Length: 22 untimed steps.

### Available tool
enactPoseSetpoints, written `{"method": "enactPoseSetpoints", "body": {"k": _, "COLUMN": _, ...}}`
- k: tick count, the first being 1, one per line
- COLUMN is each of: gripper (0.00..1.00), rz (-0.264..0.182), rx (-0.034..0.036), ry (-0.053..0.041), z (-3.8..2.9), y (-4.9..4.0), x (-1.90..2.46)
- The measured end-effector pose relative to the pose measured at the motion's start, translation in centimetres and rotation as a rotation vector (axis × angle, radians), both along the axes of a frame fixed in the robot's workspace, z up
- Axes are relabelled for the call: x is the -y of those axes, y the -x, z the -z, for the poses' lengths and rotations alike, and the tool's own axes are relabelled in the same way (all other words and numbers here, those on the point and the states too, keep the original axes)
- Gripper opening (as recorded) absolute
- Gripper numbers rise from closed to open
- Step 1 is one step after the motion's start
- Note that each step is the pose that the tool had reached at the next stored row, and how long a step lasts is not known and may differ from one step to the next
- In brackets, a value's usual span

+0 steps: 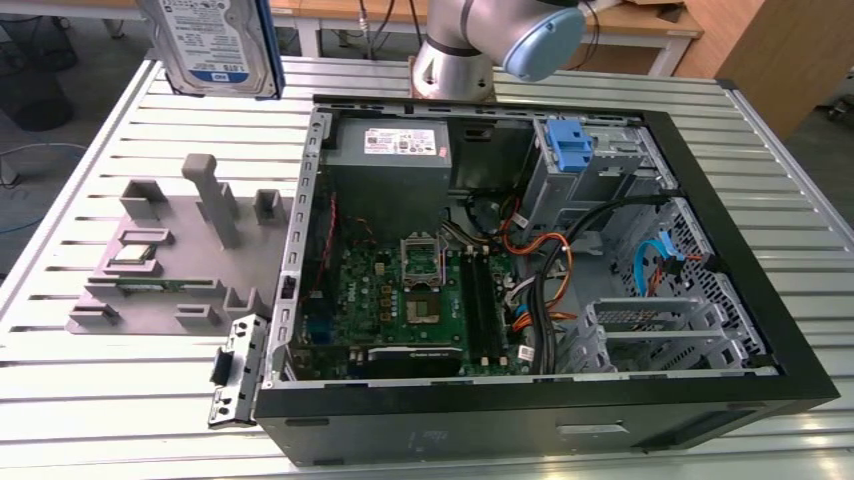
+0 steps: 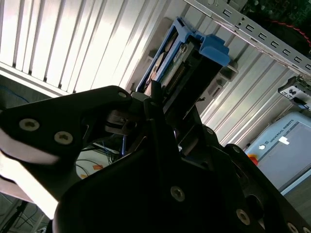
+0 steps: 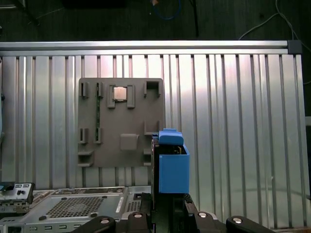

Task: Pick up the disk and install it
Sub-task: 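Pick up the disk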

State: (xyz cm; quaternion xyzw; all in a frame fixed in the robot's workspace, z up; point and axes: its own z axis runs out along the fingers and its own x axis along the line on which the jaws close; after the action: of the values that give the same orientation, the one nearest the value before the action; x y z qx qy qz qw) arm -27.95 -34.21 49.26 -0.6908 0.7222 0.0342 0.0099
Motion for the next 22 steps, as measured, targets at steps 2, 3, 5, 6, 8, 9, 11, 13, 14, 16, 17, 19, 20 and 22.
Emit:
{"method": "enactPoseSetpoints", "body": {"k": 2, "gripper": 0.35, "rz": 0.000, "rx": 0.0000, "ry": -0.0001, "z": 0.00, "y": -0.18, "x": 0.00}}
{"method": "enactPoseSetpoints", "body": {"k": 3, "gripper": 0.35, "rz": 0.000, "rx": 0.0001, "ry": 0.0000, "z": 0.00, "y": -0.27, "x": 0.00}}
{"method": "enactPoseSetpoints", "body": {"k": 5, "gripper": 0.35, "rz": 0.000, "rx": 0.0000, "ry": 0.0000, "z": 0.00, "y": -0.45, "x": 0.00}}
{"method": "enactPoseSetpoints", "body": {"k": 6, "gripper": 0.35, "rz": 0.000, "rx": 0.0000, "ry": 0.0000, "z": 0.00, "y": -0.54, "x": 0.00}}
{"method": "enactPoseSetpoints", "body": {"k": 8, "gripper": 0.35, "rz": 0.000, "rx": 0.0000, "ry": 0.0000, "z": 0.00, "y": -0.72, "x": 0.00}}
{"method": "enactPoseSetpoints", "body": {"k": 9, "gripper": 0.35, "rz": 0.000, "rx": 0.0000, "ry": 0.0000, "z": 0.00, "y": -0.81, "x": 0.00}}
{"method": "enactPoseSetpoints", "body": {"k": 11, "gripper": 0.35, "rz": 0.000, "rx": 0.0001, "ry": -0.0001, "z": 0.01, "y": -0.99, "x": 0.00}}
{"method": "enactPoseSetpoints", "body": {"k": 13, "gripper": 0.35, "rz": 0.000, "rx": 0.0000, "ry": 0.0000, "z": 0.00, "y": -1.15, "x": 0.00}}
{"method": "enactPoseSetpoints", "body": {"k": 14, "gripper": 0.35, "rz": 0.000, "rx": 0.0000, "ry": 0.0000, "z": 0.00, "y": -1.21, "x": 0.00}}
{"method": "enactPoseSetpoints", "body": {"k": 16, "gripper": 0.35, "rz": 0.000, "rx": 0.0001, "ry": 0.0000, "z": 0.00, "y": -1.33, "x": 0.00}}
{"method": "enactPoseSetpoints", "body": {"k": 17, "gripper": 0.35, "rz": 0.000, "rx": 0.0000, "ry": 0.0000, "z": 0.00, "y": -1.39, "x": 0.00}}
{"method": "enactPoseSetpoints", "body": {"k": 19, "gripper": 0.35, "rz": 0.000, "rx": 0.0000, "ry": 0.0000, "z": 0.00, "y": -1.49, "x": 0.00}}
{"method": "enactPoseSetpoints", "body": {"k": 20, "gripper": 0.35, "rz": 0.000, "rx": 0.0000, "ry": 0.0000, "z": 0.00, "y": -1.55, "x": 0.00}}
{"method": "enactPoseSetpoints", "body": {"k": 22, "gripper": 0.35, "rz": 0.000, "rx": 0.0001, "ry": -0.0001, "z": 0.00, "y": -1.65, "x": 0.00}}
